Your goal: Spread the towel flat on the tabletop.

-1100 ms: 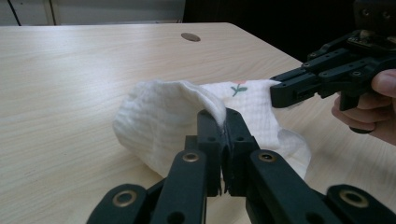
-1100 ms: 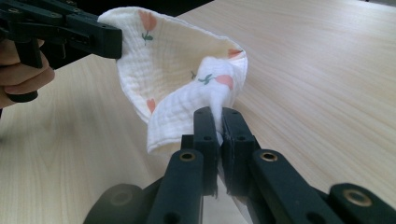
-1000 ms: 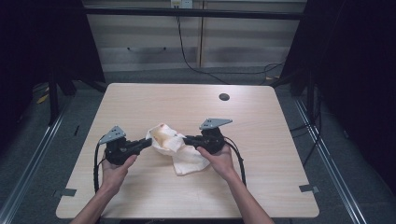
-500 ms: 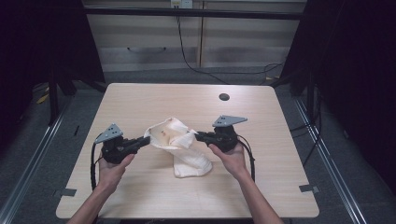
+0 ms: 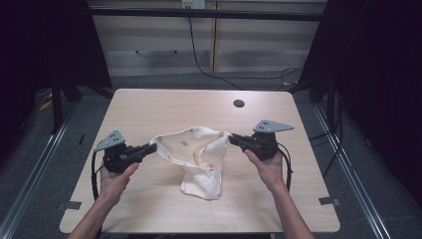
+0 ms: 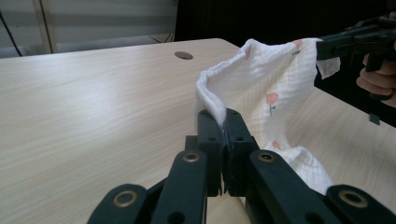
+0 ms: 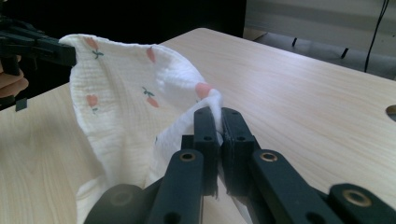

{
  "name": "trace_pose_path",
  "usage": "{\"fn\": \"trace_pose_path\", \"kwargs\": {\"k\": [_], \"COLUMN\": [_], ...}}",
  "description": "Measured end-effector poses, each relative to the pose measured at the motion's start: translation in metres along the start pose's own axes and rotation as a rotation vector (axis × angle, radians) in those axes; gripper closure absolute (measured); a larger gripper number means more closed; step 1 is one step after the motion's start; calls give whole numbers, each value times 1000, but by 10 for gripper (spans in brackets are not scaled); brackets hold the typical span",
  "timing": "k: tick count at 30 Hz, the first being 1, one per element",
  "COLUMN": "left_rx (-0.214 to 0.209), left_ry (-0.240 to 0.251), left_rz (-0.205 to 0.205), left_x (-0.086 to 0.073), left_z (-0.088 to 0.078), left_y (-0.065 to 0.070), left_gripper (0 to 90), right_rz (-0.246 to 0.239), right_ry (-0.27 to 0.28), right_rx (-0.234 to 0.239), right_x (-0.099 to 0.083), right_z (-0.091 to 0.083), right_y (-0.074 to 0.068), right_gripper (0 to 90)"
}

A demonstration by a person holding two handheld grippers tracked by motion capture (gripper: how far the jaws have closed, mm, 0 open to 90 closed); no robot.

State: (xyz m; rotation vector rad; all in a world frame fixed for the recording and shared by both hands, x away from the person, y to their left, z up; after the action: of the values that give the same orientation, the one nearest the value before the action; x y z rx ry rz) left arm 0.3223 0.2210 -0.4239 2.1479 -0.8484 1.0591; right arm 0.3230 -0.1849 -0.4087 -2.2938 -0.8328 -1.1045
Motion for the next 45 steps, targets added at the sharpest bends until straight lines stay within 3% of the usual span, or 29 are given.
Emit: {"fn": "trace_pose_path", "kwargs": {"k": [8, 14, 22, 30, 39, 42, 45], "left_rx": [-24, -47, -26, -19, -34, -40, -45], "left_ry": [19, 38, 84, 125, 149, 156, 158], "left_rz": [28, 49, 79, 126, 158, 163, 194], "left_x": [6, 12, 31, 49, 54, 56, 58], "left_z": [-11, -19, -35, -47, -63, -71, -79], "left_y": [0, 5, 12, 20, 33, 38, 49], "left_gripper": [879, 879, 880, 880, 880, 878, 877], "right_rz": [8, -18, -58, -63, -109, -128, -160], "right_ry": [55, 81, 112, 160, 207, 211, 226], "right_rx": [-21, -38, -61, -83, -95, -102, -121], "right_x": [4, 9, 23, 36, 39, 39, 38], "right_z": [-26, -40, -60, -78, -100, -111, -124], "right_y": [2, -3, -9, -9, -26, -35, -48], "right_gripper": [858, 858, 859, 859, 859, 858, 859]}}
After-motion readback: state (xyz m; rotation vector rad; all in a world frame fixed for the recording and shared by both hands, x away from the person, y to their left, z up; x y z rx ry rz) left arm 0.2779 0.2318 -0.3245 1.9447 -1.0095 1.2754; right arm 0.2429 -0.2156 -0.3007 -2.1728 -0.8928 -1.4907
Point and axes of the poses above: each handheld gripper's, and its own axes: z roughly forward along the jaws, x roughly out of its top, y roughly to its right, the point moved 1 cm from there along z, roughly forward along the jaws, and after that the axes turned 12 degrees about -y, right-handed, at the moved point
